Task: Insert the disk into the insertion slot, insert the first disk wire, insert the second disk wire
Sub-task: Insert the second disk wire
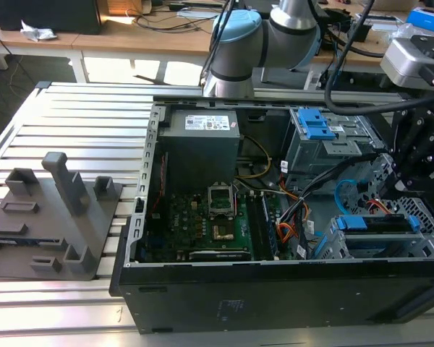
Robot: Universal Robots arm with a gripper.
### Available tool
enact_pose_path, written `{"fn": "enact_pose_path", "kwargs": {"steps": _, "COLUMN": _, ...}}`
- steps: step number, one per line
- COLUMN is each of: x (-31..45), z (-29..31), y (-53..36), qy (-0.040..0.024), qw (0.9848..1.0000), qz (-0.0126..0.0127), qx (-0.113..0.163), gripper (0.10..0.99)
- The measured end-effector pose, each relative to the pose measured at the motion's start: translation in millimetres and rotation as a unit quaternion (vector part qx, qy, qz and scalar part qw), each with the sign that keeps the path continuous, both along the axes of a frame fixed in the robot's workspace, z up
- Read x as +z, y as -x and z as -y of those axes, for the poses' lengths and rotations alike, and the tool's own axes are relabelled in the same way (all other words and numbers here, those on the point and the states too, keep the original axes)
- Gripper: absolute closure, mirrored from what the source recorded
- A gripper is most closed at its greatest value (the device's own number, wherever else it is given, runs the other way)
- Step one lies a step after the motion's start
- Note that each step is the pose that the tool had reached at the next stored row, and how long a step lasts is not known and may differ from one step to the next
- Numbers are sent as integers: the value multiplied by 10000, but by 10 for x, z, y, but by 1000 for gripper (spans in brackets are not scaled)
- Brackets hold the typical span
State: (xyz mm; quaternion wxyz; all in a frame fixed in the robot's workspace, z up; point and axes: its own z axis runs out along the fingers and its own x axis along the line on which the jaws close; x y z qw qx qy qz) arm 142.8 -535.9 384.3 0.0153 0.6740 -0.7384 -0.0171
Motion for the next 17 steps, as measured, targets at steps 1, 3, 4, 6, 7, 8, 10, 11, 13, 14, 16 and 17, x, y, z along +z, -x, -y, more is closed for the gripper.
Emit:
{"fn": "enact_pose_path", "kwargs": {"steps": 1, "x": 1, "z": 0, "y": 24, "qy": 0, "qw": 10000, "qz": 0, "qx": 0, "gripper": 980}}
{"fn": "enact_pose_path", "kwargs": {"steps": 3, "x": 0, "z": -5, "y": 115, "qy": 0, "qw": 10000, "qz": 1, "qx": 0, "gripper": 980}}
{"fn": "enact_pose_path", "kwargs": {"steps": 4, "x": 0, "z": -38, "y": 149, "qy": 0, "qw": 10000, "qz": 1, "qx": 0, "gripper": 980}}
{"fn": "enact_pose_path", "kwargs": {"steps": 6, "x": -1, "z": -110, "y": 172, "qy": -1, "qw": 10000, "qz": 1, "qx": 2, "gripper": 980}}
{"fn": "enact_pose_path", "kwargs": {"steps": 7, "x": 0, "z": -141, "y": 179, "qy": 0, "qw": 10000, "qz": 1, "qx": 4, "gripper": 980}}
{"fn": "enact_pose_path", "kwargs": {"steps": 8, "x": 0, "z": -198, "y": 190, "qy": 0, "qw": 10000, "qz": 1, "qx": 11, "gripper": 980}}
{"fn": "enact_pose_path", "kwargs": {"steps": 10, "x": -1, "z": -274, "y": 206, "qy": 0, "qw": 10000, "qz": 1, "qx": 51, "gripper": 980}}
{"fn": "enact_pose_path", "kwargs": {"steps": 11, "x": -2, "z": -292, "y": 211, "qy": 0, "qw": 9999, "qz": 1, "qx": 113, "gripper": 980}}
{"fn": "enact_pose_path", "kwargs": {"steps": 13, "x": -4, "z": -300, "y": 213, "qy": 0, "qw": 9992, "qz": 1, "qx": 391, "gripper": 980}}
{"fn": "enact_pose_path", "kwargs": {"steps": 14, "x": -6, "z": -300, "y": 213, "qy": 0, "qw": 9983, "qz": 1, "qx": 576, "gripper": 980}}
{"fn": "enact_pose_path", "kwargs": {"steps": 16, "x": -16, "z": -301, "y": 213, "qy": 0, "qw": 9954, "qz": 1, "qx": 962, "gripper": 980}}
{"fn": "enact_pose_path", "kwargs": {"steps": 17, "x": -20, "z": -301, "y": 213, "qy": 0, "qw": 9936, "qz": 1, "qx": 1132, "gripper": 980}}
